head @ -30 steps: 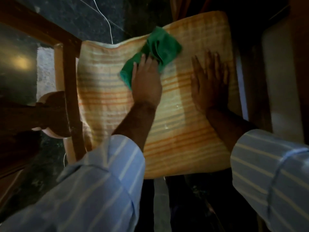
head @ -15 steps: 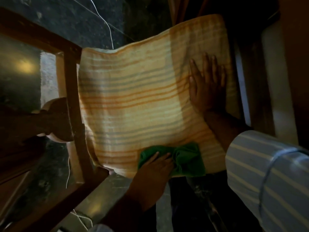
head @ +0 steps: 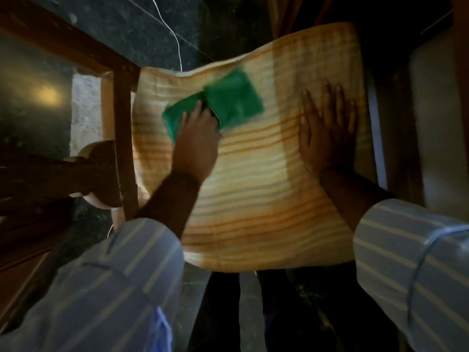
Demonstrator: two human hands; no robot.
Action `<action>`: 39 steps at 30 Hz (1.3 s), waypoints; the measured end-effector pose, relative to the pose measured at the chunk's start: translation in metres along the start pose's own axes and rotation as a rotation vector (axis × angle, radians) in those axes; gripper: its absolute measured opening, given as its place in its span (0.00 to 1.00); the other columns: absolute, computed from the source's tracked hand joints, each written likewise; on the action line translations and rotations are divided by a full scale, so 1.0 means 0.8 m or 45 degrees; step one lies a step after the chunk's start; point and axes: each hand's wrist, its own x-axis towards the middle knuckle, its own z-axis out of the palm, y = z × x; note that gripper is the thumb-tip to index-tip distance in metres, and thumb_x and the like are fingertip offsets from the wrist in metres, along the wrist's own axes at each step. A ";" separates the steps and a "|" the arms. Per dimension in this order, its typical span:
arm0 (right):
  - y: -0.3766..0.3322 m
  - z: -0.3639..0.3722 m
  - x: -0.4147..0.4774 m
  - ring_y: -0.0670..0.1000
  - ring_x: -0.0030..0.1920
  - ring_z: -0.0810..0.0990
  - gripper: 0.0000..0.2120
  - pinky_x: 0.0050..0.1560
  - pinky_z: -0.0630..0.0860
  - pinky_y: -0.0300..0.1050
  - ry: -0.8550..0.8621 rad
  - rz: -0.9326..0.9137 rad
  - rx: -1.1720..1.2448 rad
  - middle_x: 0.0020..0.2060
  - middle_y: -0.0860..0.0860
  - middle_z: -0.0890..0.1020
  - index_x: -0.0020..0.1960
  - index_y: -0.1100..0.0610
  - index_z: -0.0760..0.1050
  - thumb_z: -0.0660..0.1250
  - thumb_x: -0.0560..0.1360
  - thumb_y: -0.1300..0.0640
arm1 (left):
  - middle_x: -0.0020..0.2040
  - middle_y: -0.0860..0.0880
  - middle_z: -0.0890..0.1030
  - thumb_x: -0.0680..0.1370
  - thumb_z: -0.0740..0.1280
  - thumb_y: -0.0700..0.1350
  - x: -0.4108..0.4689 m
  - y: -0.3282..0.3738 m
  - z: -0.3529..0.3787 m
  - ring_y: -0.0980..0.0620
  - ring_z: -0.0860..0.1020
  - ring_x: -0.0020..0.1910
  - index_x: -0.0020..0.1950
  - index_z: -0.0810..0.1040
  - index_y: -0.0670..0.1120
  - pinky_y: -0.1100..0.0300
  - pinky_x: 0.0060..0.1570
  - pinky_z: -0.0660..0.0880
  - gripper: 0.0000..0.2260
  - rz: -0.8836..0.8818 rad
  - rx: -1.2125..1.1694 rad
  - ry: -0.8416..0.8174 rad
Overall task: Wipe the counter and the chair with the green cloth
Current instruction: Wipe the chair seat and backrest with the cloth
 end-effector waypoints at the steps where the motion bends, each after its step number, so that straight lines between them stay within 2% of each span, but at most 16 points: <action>1: 0.000 0.000 -0.001 0.59 0.85 0.58 0.25 0.82 0.56 0.63 0.012 -0.005 -0.005 0.85 0.54 0.60 0.85 0.42 0.56 0.47 0.88 0.44 | 0.70 0.40 0.76 0.80 0.62 0.37 -0.011 0.007 0.015 0.40 0.66 0.76 0.70 0.74 0.40 0.39 0.76 0.59 0.18 0.018 0.079 -0.043; 5: 0.003 0.003 0.000 0.60 0.85 0.58 0.25 0.82 0.57 0.63 0.003 -0.007 -0.033 0.85 0.54 0.60 0.85 0.42 0.55 0.47 0.88 0.44 | 0.71 0.45 0.77 0.79 0.63 0.38 -0.080 0.031 0.046 0.43 0.64 0.78 0.73 0.73 0.43 0.40 0.78 0.54 0.21 0.071 0.060 -0.074; 11: -0.007 -0.015 0.002 0.60 0.86 0.55 0.26 0.83 0.53 0.63 -0.175 0.030 0.010 0.86 0.54 0.57 0.85 0.43 0.57 0.47 0.87 0.45 | 0.75 0.44 0.72 0.84 0.53 0.59 -0.130 0.047 0.031 0.45 0.59 0.81 0.72 0.74 0.42 0.40 0.78 0.53 0.26 0.132 -0.116 -0.214; 14: -0.029 -0.034 0.011 0.60 0.84 0.60 0.26 0.81 0.55 0.58 -0.286 0.194 0.129 0.84 0.56 0.63 0.81 0.48 0.66 0.50 0.86 0.43 | 0.70 0.44 0.78 0.85 0.56 0.50 -0.111 0.043 0.002 0.45 0.70 0.74 0.66 0.80 0.43 0.44 0.73 0.64 0.19 -0.030 -0.483 -0.032; 17: -0.069 -0.061 0.015 0.59 0.66 0.78 0.30 0.62 0.70 0.49 -0.327 0.287 0.500 0.64 0.59 0.81 0.62 0.54 0.82 0.50 0.83 0.37 | 0.68 0.44 0.77 0.81 0.63 0.41 -0.092 0.026 -0.023 0.45 0.72 0.68 0.65 0.79 0.44 0.51 0.70 0.67 0.14 -0.233 -0.399 0.199; 19: -0.099 -0.076 0.011 0.57 0.50 0.81 0.29 0.47 0.68 0.46 -0.457 0.380 0.807 0.47 0.56 0.84 0.48 0.53 0.82 0.52 0.83 0.33 | 0.71 0.44 0.73 0.78 0.66 0.39 -0.088 0.015 -0.030 0.44 0.69 0.70 0.70 0.75 0.45 0.52 0.71 0.65 0.19 -0.389 -0.263 0.137; 21: -0.119 -0.086 0.011 0.55 0.44 0.79 0.31 0.44 0.69 0.46 -0.629 0.481 0.811 0.42 0.51 0.81 0.48 0.53 0.80 0.54 0.80 0.27 | 0.69 0.42 0.74 0.78 0.69 0.42 -0.088 0.009 -0.032 0.42 0.69 0.70 0.72 0.72 0.44 0.49 0.71 0.66 0.22 -0.547 -0.338 0.008; 23: -0.128 -0.089 0.018 0.56 0.47 0.79 0.31 0.47 0.73 0.48 -0.791 0.577 0.793 0.46 0.51 0.81 0.54 0.53 0.79 0.61 0.76 0.26 | 0.61 0.41 0.78 0.78 0.71 0.45 -0.087 0.003 -0.032 0.41 0.74 0.63 0.66 0.78 0.42 0.51 0.63 0.71 0.17 -0.622 -0.438 -0.060; 25: -0.127 -0.089 0.027 0.59 0.54 0.83 0.29 0.54 0.80 0.51 -0.930 0.671 0.881 0.54 0.55 0.83 0.60 0.55 0.79 0.71 0.73 0.33 | 0.52 0.41 0.82 0.76 0.73 0.47 -0.085 0.000 -0.039 0.41 0.79 0.54 0.56 0.83 0.42 0.55 0.50 0.72 0.12 -0.669 -0.519 -0.094; 27: -0.123 -0.093 0.033 0.61 0.57 0.85 0.25 0.56 0.84 0.53 -1.045 0.761 1.001 0.58 0.58 0.85 0.61 0.59 0.80 0.77 0.71 0.44 | 0.46 0.38 0.83 0.75 0.73 0.47 -0.085 0.002 -0.051 0.38 0.81 0.46 0.49 0.82 0.42 0.48 0.43 0.75 0.10 -0.777 -0.828 -0.080; 30: -0.122 -0.106 0.026 0.58 0.38 0.85 0.04 0.32 0.83 0.44 -1.188 0.988 1.219 0.44 0.60 0.85 0.46 0.60 0.81 0.74 0.72 0.62 | 0.50 0.36 0.82 0.77 0.71 0.46 -0.092 0.009 -0.077 0.36 0.82 0.49 0.49 0.79 0.46 0.39 0.50 0.78 0.05 -0.917 -1.278 -0.018; 31: -0.126 -0.115 0.022 0.56 0.33 0.82 0.03 0.26 0.78 0.39 -1.216 1.036 1.244 0.40 0.59 0.83 0.42 0.59 0.79 0.72 0.71 0.65 | 0.51 0.37 0.83 0.78 0.70 0.45 -0.095 0.012 -0.084 0.37 0.82 0.50 0.50 0.79 0.46 0.38 0.52 0.78 0.04 -0.939 -1.282 -0.004; 33: -0.133 -0.124 0.014 0.56 0.34 0.80 0.06 0.31 0.78 0.42 -1.214 1.116 1.328 0.38 0.58 0.81 0.39 0.59 0.77 0.69 0.70 0.69 | 0.51 0.41 0.82 0.80 0.68 0.47 -0.099 0.018 -0.097 0.40 0.82 0.50 0.56 0.76 0.44 0.40 0.52 0.79 0.08 -0.932 -1.183 0.013; 35: -0.145 -0.141 0.012 0.57 0.39 0.82 0.06 0.42 0.80 0.47 -1.206 1.201 1.480 0.42 0.58 0.83 0.41 0.60 0.79 0.69 0.72 0.69 | 0.50 0.48 0.80 0.81 0.66 0.50 -0.102 0.026 -0.119 0.45 0.79 0.49 0.59 0.73 0.44 0.55 0.48 0.76 0.12 -0.908 -1.057 0.074; 37: -0.160 -0.161 0.016 0.54 0.42 0.83 0.06 0.42 0.81 0.46 -1.221 1.253 1.617 0.45 0.56 0.84 0.45 0.58 0.79 0.70 0.75 0.68 | 0.47 0.51 0.78 0.81 0.66 0.52 -0.104 0.027 -0.151 0.44 0.78 0.50 0.56 0.72 0.46 0.65 0.44 0.71 0.11 -0.896 -0.883 0.180; 39: -0.167 -0.179 0.025 0.52 0.46 0.84 0.05 0.43 0.81 0.46 -1.234 1.208 1.719 0.48 0.54 0.85 0.49 0.56 0.80 0.70 0.78 0.65 | 0.51 0.46 0.80 0.81 0.65 0.55 -0.102 0.028 -0.182 0.41 0.79 0.54 0.56 0.73 0.45 0.55 0.52 0.75 0.13 -0.853 -0.720 0.236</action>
